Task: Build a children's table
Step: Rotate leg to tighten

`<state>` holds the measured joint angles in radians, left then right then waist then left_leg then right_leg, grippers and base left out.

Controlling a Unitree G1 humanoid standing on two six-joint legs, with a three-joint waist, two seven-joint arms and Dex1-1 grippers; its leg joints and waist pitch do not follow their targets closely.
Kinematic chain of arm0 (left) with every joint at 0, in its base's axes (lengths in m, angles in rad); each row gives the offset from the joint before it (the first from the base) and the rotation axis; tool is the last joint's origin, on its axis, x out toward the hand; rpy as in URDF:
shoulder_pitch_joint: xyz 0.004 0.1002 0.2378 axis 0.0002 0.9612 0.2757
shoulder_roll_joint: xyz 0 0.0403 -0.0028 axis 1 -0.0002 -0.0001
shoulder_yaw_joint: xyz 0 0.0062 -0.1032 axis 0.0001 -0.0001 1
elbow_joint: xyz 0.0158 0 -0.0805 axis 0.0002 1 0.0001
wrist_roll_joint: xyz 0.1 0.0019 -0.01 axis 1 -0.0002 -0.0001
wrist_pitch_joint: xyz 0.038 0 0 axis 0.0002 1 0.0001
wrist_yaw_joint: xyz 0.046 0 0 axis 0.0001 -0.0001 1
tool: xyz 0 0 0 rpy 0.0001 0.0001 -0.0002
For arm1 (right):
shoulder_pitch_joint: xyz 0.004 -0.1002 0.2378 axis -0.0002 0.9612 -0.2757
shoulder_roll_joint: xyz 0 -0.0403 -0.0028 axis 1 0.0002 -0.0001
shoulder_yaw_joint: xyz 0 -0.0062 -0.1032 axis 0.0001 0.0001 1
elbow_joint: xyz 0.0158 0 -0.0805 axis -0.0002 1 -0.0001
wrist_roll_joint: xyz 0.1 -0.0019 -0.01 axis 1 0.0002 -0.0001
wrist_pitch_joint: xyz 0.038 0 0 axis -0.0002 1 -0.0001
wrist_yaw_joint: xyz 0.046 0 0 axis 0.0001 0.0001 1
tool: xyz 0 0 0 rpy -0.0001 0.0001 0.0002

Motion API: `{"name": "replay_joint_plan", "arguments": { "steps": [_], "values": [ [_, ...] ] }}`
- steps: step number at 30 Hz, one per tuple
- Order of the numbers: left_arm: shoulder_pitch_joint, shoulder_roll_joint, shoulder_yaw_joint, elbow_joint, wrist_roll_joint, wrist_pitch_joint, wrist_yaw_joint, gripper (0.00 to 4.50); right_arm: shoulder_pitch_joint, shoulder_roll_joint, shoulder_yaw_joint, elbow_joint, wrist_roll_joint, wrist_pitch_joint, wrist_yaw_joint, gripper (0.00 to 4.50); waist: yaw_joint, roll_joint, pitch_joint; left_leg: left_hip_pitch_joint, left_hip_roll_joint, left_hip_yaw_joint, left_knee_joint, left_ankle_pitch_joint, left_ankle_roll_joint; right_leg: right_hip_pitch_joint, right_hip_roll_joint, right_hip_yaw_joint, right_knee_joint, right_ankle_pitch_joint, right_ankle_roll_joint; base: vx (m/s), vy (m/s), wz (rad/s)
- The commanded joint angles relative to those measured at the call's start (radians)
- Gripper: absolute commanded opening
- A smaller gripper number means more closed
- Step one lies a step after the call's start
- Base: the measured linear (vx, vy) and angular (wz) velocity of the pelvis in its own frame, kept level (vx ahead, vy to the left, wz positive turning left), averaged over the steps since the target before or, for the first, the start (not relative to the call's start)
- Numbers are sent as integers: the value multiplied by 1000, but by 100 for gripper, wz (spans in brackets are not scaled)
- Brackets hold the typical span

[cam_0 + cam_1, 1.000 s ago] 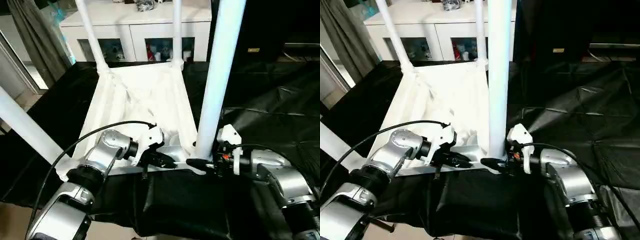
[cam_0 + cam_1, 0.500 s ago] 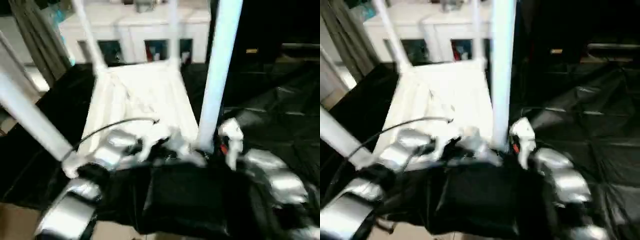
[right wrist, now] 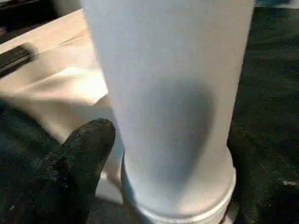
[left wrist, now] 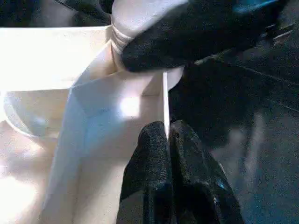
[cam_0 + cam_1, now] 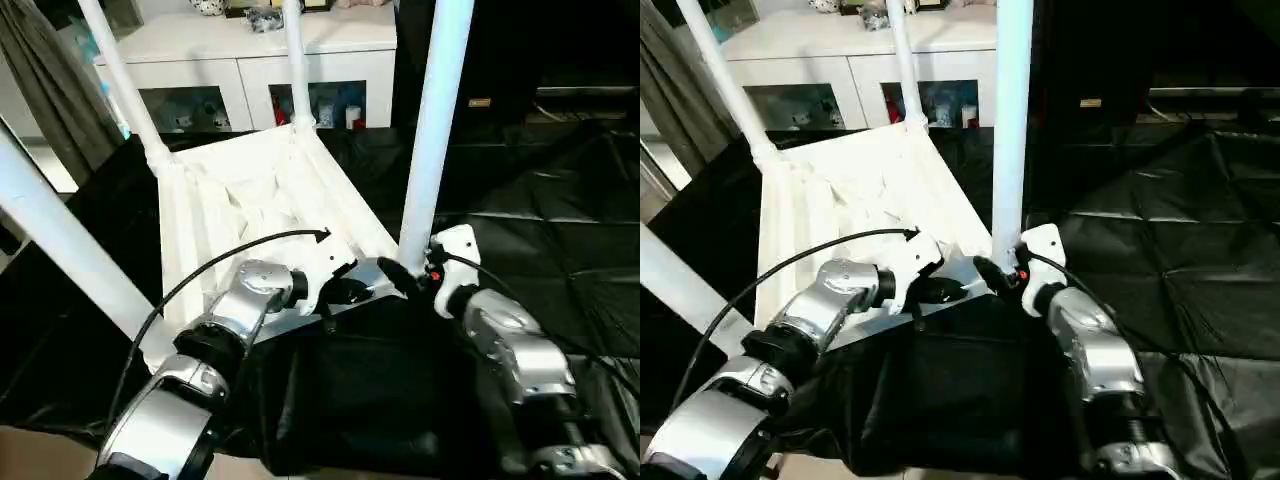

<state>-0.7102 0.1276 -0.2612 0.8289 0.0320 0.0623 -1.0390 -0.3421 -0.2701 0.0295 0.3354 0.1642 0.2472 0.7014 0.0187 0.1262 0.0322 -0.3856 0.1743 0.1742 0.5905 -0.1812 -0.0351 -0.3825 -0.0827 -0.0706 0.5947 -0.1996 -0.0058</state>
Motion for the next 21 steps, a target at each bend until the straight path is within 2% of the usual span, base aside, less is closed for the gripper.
{"name": "replay_joint_plan", "arguments": {
  "steps": [1, 2, 3, 4, 6, 10, 14, 21],
  "values": [
    [-1, -4, -34, -69, -34, -26, -103, 0, 22, 1, 113, -10, 24, 26, 136, 384, 11, -21, -60, 5, 50, -20, -60, -156, 137, 50, -70, 36, -67, -84, -237, 0, 0, 0],
    [-1, -4, -34, -69, -34, -26, -103, 0, 22, 1, 113, -10, 24, 26, 136, 384, 12, -20, -59, 6, 50, -18, -59, -151, 141, 48, -69, 35, -66, -75, -242, 0, 0, 0],
    [14, 30, -41, -100, -49, -20, -181, 0, 26, -53, 115, -27, 25, 13, 209, 384, 17, -18, -59, 9, 52, -17, -59, -155, 142, 44, -71, 36, -67, -78, -248, 0, 0, 0],
    [20, 47, -42, -116, -58, -11, -219, 0, 26, -82, 111, -31, 27, 9, 244, 384, 21, -21, -61, 8, 52, -19, -59, -152, 143, 50, -72, 35, -65, -73, -250, 0, 0, 0],
    [27, 68, -43, -133, -67, 5, -266, 0, 25, -118, 103, -36, 36, 12, 295, 384, 32, -17, -60, 10, 56, -17, -58, -146, 150, 44, -69, 36, -62, -63, -256, 0, 0, 0],
    [32, 100, -52, -152, -72, 32, -320, 0, 27, -169, 99, -52, 63, 29, 379, 384, 45, -18, -58, 14, 60, -17, -62, -176, 132, 43, -71, 37, -63, -96, -258, 0, 0, 0],
    [36, 116, -53, -168, -78, 47, -346, 0, 27, -193, 107, -58, 67, 30, 420, 351, 46, -20, -58, 12, 57, -16, -63, -180, 120, 44, -72, 37, -63, -105, -255, 0, 0, 0],
    [40, 119, -51, -179, -76, 53, -337, 0, 32, -178, 114, -62, 85, 38, 424, 289, 46, -20, -59, 10, 55, -17, -61, -160, 128, 45, -72, 35, -62, -95, -251, 0, 0, 0]
  ]
}}
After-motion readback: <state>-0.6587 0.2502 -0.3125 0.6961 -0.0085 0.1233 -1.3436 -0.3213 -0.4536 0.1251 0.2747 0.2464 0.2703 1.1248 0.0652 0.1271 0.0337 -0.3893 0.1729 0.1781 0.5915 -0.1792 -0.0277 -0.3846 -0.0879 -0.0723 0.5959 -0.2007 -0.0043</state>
